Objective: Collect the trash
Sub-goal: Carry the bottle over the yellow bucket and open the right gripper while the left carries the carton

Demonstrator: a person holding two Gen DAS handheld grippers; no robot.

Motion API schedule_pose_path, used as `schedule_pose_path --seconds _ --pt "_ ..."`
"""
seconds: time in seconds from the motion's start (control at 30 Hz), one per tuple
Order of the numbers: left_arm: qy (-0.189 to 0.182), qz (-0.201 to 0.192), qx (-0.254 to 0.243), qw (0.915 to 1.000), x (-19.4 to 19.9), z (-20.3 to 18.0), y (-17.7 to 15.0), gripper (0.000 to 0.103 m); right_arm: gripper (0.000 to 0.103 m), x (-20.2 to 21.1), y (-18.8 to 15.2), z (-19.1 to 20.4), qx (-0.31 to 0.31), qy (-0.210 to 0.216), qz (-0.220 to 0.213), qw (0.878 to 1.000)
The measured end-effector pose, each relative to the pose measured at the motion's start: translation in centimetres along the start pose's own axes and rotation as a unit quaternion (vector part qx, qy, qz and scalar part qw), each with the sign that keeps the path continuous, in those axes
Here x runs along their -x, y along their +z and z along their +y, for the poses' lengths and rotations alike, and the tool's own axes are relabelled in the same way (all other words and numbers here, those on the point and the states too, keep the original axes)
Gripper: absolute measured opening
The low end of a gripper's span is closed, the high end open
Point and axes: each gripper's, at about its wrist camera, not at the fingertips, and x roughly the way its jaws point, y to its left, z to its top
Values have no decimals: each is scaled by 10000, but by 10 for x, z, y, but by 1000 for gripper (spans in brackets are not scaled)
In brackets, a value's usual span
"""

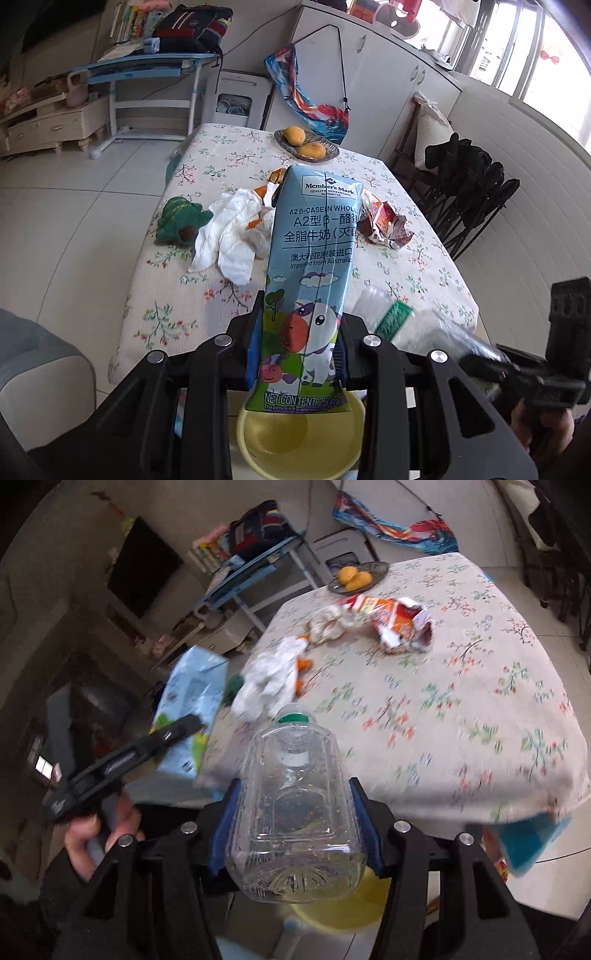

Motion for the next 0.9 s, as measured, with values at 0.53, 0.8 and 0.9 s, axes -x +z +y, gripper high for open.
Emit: schedule_pose_path --seconds 0.53,0.8,0.9 --pt "-117 -38 73 9999 34 8 -30 30 56 -103 -63 38 1068 -649 1692 9776" --pt "-139 28 44 9999 35 5 -40 30 57 -138 -66 22 804 -875 1919 9742" --pt "-133 76 1 9999 33 3 -42 30 59 -132 -65 17 702 -879 1791 9774"
